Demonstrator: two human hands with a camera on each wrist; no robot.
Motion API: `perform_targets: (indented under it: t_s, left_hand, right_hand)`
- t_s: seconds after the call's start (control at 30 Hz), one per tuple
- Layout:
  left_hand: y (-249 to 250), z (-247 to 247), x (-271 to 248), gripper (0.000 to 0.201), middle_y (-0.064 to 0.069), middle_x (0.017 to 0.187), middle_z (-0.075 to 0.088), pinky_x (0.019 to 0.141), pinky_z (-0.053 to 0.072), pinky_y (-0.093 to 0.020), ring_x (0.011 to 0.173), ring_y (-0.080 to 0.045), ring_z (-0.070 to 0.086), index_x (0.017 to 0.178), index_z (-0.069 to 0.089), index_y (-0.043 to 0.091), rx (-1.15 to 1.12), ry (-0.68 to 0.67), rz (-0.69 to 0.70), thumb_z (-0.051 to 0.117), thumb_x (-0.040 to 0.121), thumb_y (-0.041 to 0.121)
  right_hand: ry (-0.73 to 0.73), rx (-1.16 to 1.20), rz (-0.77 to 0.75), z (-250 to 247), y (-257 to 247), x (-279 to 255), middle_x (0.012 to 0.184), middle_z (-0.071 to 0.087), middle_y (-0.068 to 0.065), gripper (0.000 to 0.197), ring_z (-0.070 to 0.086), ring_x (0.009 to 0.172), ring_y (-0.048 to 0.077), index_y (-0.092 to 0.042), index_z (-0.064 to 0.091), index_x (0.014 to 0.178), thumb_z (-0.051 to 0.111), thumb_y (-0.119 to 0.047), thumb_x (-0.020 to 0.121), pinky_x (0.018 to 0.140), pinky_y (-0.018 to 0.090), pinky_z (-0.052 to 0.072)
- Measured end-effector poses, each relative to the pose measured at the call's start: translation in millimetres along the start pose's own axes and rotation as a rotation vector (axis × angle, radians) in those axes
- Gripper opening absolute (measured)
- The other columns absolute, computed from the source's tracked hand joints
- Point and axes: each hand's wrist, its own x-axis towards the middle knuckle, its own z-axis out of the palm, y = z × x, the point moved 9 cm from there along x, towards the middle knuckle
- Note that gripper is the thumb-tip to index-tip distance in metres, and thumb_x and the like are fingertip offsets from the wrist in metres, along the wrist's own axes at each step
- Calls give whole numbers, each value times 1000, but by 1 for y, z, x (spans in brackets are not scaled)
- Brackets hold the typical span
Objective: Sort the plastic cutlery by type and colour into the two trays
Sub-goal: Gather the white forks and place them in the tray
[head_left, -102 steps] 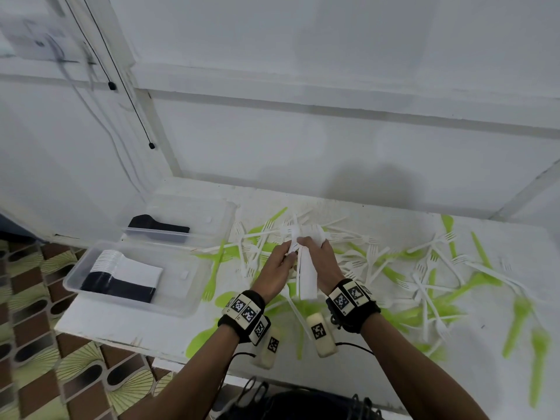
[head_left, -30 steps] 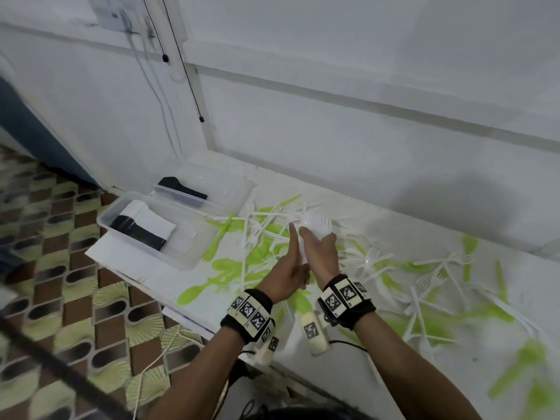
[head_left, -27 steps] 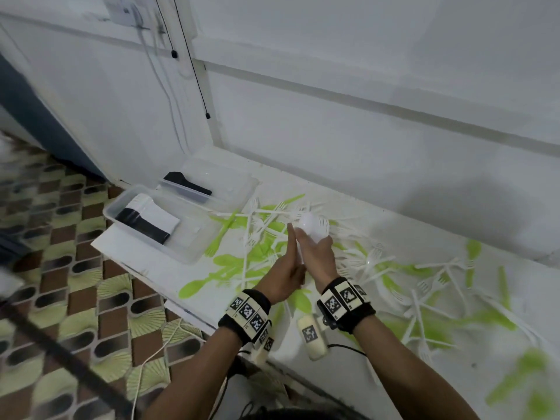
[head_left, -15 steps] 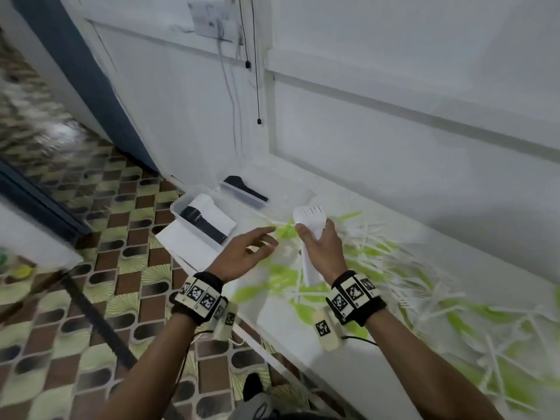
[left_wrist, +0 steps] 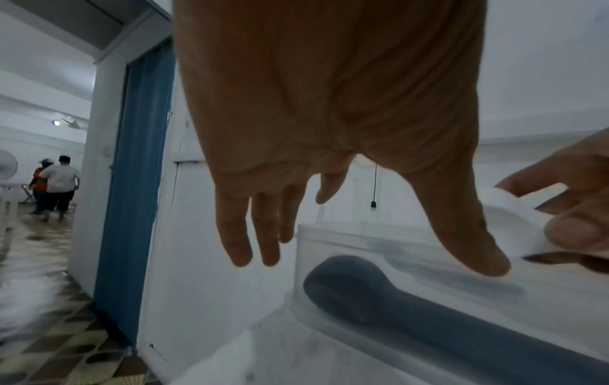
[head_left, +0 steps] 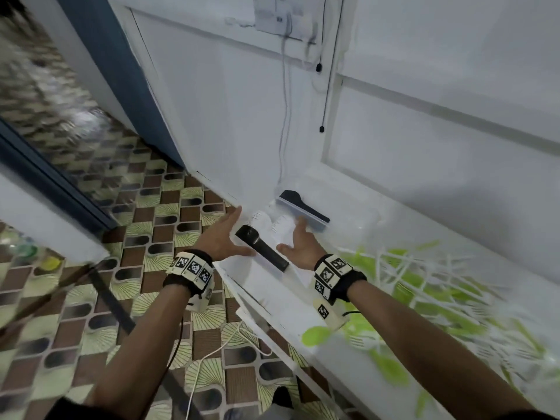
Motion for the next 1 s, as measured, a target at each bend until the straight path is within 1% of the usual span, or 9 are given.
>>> perform_targets:
  t_s: [0.03, 0.1, 0.2, 0.27, 0.4, 0.53, 0.7, 0.83, 1.0]
  left_hand:
    - [-3, 4, 2, 134, -1, 168, 22, 121, 30, -46, 150, -26, 29, 163, 4, 29, -33, -23, -6, 84, 63, 69]
    - [-5, 7, 2, 136, -5, 166, 28, 118, 34, -49, 147, -29, 34, 163, 4, 32, -85, -9, -17, 85, 61, 70]
    - [3, 7, -3, 126, -10, 158, 40, 113, 39, -47, 141, -29, 41, 162, 15, 24, -134, 26, -8, 88, 65, 59]
    - [5, 5, -4, 121, -10, 155, 42, 111, 40, -45, 138, -29, 44, 161, 20, 20, -147, 40, -13, 90, 67, 53]
    - [1, 5, -5, 128, -5, 161, 35, 116, 36, -48, 144, -26, 38, 162, 18, 20, -145, 11, -42, 88, 63, 62]
    - [2, 6, -6, 129, -5, 161, 35, 116, 37, -50, 143, -26, 39, 162, 18, 21, -147, 8, -49, 87, 62, 65]
    - [6, 4, -6, 129, -9, 162, 35, 117, 35, -47, 144, -27, 39, 161, 20, 16, -136, -1, -64, 88, 61, 62]
    - [7, 4, -3, 130, -10, 161, 37, 118, 33, -45, 146, -27, 38, 160, 21, 12, -134, -18, -80, 89, 62, 61]
    - [8, 6, -3, 126, -12, 161, 35, 117, 33, -44, 146, -30, 36, 161, 19, 11, -143, 1, -83, 89, 66, 55]
  right_hand:
    - [-36, -30, 7, 5, -3, 5, 165, 19, 20, 97, 28, 150, 31, 2, -16, 156, 59, -23, 101, 116, 29, 25]
    - [-73, -82, 20, 14, -6, 14, 159, 30, 22, 94, 39, 143, 35, 0, -11, 156, 60, -18, 98, 110, 32, 33]
    - [-119, -196, 16, 26, -8, 23, 132, 55, 26, 84, 57, 119, 39, -1, -1, 154, 58, -16, 97, 97, 38, 45]
    - [-150, -262, 15, 33, -9, 29, 123, 59, 26, 79, 60, 114, 40, 1, 4, 152, 58, -17, 98, 95, 40, 47]
    - [-170, -407, -16, 41, -14, 32, 145, 36, 25, 76, 43, 133, 40, -2, 16, 153, 63, -25, 98, 107, 43, 39]
    - [-117, -569, -27, 36, -12, 35, 139, 27, 21, 67, 32, 128, 40, -6, 31, 145, 64, -38, 96, 103, 46, 43]
    - [-140, -566, -47, 38, -11, 36, 140, 38, 20, 60, 43, 129, 36, -1, 37, 142, 61, -36, 99, 102, 42, 45]
    - [-99, -446, -67, 31, -11, 35, 135, 42, 17, 59, 53, 119, 32, -5, 43, 143, 67, -30, 95, 102, 36, 44]
    - [-1, -368, -74, 14, -13, 29, 127, 67, 8, 59, 55, 126, 26, -12, 50, 146, 69, -26, 92, 106, 32, 41]
